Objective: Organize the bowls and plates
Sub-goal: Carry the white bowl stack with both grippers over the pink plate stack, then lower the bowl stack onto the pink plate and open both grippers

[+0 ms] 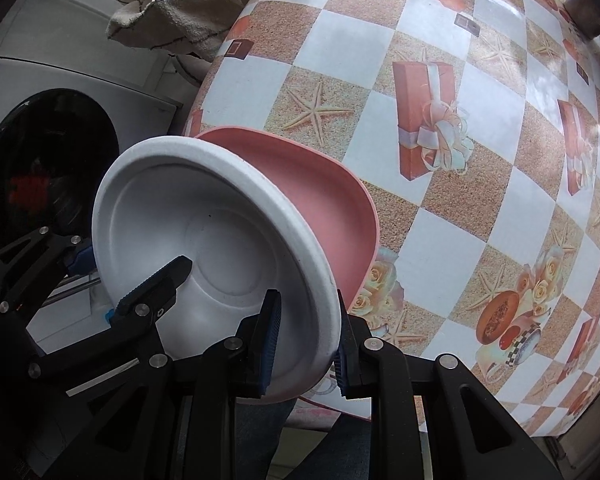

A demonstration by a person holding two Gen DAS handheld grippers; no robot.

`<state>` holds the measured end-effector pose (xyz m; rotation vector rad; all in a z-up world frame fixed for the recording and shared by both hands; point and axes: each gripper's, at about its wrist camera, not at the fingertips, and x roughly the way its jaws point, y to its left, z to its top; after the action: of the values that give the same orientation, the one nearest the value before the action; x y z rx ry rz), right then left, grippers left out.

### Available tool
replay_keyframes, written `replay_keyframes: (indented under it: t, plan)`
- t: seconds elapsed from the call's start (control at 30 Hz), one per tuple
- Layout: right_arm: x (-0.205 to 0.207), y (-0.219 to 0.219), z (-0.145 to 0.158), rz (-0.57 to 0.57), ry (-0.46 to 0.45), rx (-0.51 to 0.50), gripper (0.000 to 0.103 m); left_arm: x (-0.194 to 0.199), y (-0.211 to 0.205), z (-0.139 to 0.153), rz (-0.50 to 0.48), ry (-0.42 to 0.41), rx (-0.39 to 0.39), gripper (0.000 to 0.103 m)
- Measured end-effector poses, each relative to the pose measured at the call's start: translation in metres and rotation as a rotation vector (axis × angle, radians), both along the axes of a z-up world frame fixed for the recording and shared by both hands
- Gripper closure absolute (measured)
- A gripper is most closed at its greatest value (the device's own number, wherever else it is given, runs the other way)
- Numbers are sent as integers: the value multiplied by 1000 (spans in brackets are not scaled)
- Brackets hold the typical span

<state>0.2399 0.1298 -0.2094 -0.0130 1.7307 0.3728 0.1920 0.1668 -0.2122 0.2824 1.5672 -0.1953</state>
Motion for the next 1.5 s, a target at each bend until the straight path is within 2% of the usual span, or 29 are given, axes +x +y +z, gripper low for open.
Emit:
replay_keyframes:
  t: [0.5, 0.6, 0.67, 0.73, 0.83, 0.87, 0.93, 0.97, 1.0, 1.03, 1.1, 1.13, 1.37, 1.5]
  plan:
    - [2, 2, -12, -16, 8, -25, 77, 4, -1, -15, -14, 14, 8, 61]
    - [3, 1, -15, -20, 9, -32, 77, 3, -1, -17, -9, 8, 16, 57]
    - [3, -1, -16, -32, 13, -25, 77, 4, 1, -16, -5, -11, 20, 51]
    - [3, -5, -16, -45, 13, -20, 76, 5, 3, -13, 4, -29, 9, 43]
    - [4, -13, -12, -66, 4, -5, 76, 8, 6, -7, 23, -53, -21, 39]
    - [4, -15, -10, -71, -2, -3, 74, 9, 7, -5, 28, -63, -28, 38]
    - [5, -21, -7, -80, -22, -26, 58, 11, 7, -1, 32, -84, -21, 37]
    - [6, -24, -5, -86, -37, -50, 41, 12, 7, 1, 29, -98, -9, 37]
    - [6, -30, -3, -100, -46, -54, 32, 14, 8, 3, 23, -109, -3, 36]
    - [6, -35, -1, -121, -46, -38, 29, 14, 8, 4, 16, -115, -1, 33]
    - [5, -42, 2, -154, -45, -25, 9, 15, 8, 5, 3, -120, 14, 28]
    - [5, -44, 4, -159, -52, -24, 3, 14, 7, 5, -3, -115, 17, 25]
    - [1, -38, 28, -83, -198, -36, 1, 11, -9, -6, -52, -50, 17, 19]
    - [2, -39, 33, -66, -220, -47, 1, 12, -17, 6, -76, -98, -11, 19]
